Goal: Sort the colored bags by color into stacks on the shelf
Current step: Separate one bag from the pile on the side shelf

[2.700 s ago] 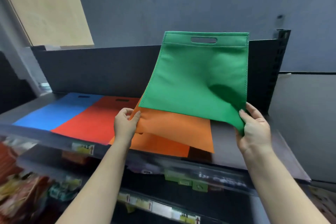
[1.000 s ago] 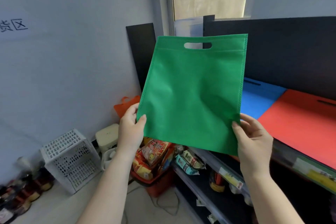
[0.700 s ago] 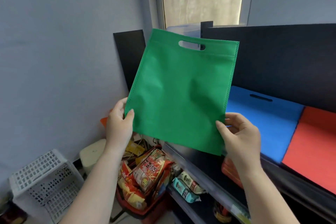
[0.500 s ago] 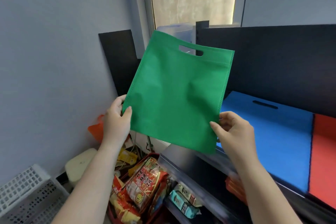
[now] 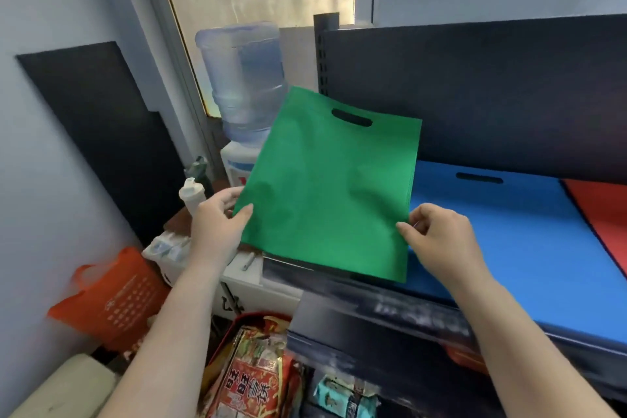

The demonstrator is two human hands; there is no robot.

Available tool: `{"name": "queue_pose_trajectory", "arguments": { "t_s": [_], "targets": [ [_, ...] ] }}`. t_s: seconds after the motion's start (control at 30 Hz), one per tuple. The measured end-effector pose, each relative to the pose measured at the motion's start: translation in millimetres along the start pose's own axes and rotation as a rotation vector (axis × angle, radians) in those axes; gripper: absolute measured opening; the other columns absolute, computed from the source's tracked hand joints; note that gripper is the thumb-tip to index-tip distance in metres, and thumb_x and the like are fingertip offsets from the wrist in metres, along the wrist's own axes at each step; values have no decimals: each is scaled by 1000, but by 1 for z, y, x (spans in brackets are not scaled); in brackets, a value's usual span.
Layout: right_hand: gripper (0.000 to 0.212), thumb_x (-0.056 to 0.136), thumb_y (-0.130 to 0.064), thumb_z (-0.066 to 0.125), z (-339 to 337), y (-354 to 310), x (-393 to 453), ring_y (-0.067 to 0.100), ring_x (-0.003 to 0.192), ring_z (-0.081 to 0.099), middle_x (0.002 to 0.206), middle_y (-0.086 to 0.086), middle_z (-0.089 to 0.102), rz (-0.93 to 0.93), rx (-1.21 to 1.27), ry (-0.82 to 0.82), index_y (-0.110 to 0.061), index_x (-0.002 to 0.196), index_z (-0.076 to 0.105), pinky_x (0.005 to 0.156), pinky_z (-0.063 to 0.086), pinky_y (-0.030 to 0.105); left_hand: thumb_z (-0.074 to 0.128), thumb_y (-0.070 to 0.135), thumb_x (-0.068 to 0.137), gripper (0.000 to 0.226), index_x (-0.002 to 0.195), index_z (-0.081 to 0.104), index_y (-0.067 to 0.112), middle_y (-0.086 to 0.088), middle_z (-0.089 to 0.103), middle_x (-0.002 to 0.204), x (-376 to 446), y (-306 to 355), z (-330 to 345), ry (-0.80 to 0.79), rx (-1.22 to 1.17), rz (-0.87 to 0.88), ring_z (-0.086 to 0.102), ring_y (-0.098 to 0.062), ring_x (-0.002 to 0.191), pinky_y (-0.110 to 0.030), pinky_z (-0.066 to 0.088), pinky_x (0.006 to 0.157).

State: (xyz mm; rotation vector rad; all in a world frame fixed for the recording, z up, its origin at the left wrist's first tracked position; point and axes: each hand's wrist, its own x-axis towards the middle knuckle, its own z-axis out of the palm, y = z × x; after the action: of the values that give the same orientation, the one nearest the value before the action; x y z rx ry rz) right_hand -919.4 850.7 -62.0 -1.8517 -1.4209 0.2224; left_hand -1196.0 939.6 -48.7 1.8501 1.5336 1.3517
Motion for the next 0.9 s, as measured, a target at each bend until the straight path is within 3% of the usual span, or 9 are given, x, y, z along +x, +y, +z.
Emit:
{"name": "queue_pose_trajectory", "arguments": {
  "t_s": [0.1, 0.2, 0.33, 0.47, 0.63, 0.77, 0.9],
  "targets": [
    [17, 89, -28, 62, 7, -2, 3, 16, 71, 49, 65, -14, 48, 43, -143, -19, -21, 76, 54, 59, 35, 28, 70, 5, 82, 24, 106, 69, 6, 5, 63, 89, 17, -21, 0, -95, 69, 21, 59, -10, 84, -4, 38, 61],
    [16, 88, -28, 61, 11, -2, 5, 18, 78, 50, 68, -14, 47, 111, -247, -31, -22, 75, 55, 61, 36, 28, 75, 10, 79, 20, 98, 72, 7, 4, 64, 78, 25, -38, 1, -191, 124, 40, 54, 3, 68, -2, 38, 53],
    [18, 86, -30, 59, 11, 0, 3, 19, 80, 52, 70, -12, 50, 178, -349, -47, -23, 70, 56, 58, 35, 28, 76, 20, 78, 13, 87, 72, 12, 11, 59, 62, 30, -53, 0, -261, 173, -15, 52, -2, 59, -19, 37, 53],
    [20, 84, -32, 61, 11, -2, 0, 17, 76, 51, 70, -11, 52, 198, -390, -50, -21, 68, 56, 54, 34, 25, 72, 27, 81, 15, 88, 67, 15, 4, 63, 74, 38, -53, -4, -363, 295, -23, 62, -19, 80, -28, 42, 66],
    [25, 85, -36, 62, 0, -9, -3, 18, 81, 51, 68, -13, 48, 153, -397, 26, -23, 66, 51, 56, 30, 26, 65, 34, 85, 32, 108, 63, 13, -4, 64, 107, 44, -19, 5, -336, 430, 180, 58, -23, 97, -34, 45, 82],
    [19, 88, -39, 58, -36, -8, -6, 22, 92, 55, 89, -6, 59, 67, -485, 177, -20, 93, 57, 64, 31, 28, 61, 37, 87, 44, 125, 55, 15, -4, 60, 122, 43, 35, 38, -381, 445, 389, 56, -25, 110, -39, 44, 91],
    [49, 90, -43, 55, -92, 6, -16, 25, 107, 53, 118, 1, 55, 38, -685, 227, -17, 131, 45, 71, 37, 31, 57, 39, 89, 52, 135, 46, 16, -5, 53, 131, 26, 103, 87, -406, 485, 627, 49, -28, 117, -39, 39, 93]
  ]
}}
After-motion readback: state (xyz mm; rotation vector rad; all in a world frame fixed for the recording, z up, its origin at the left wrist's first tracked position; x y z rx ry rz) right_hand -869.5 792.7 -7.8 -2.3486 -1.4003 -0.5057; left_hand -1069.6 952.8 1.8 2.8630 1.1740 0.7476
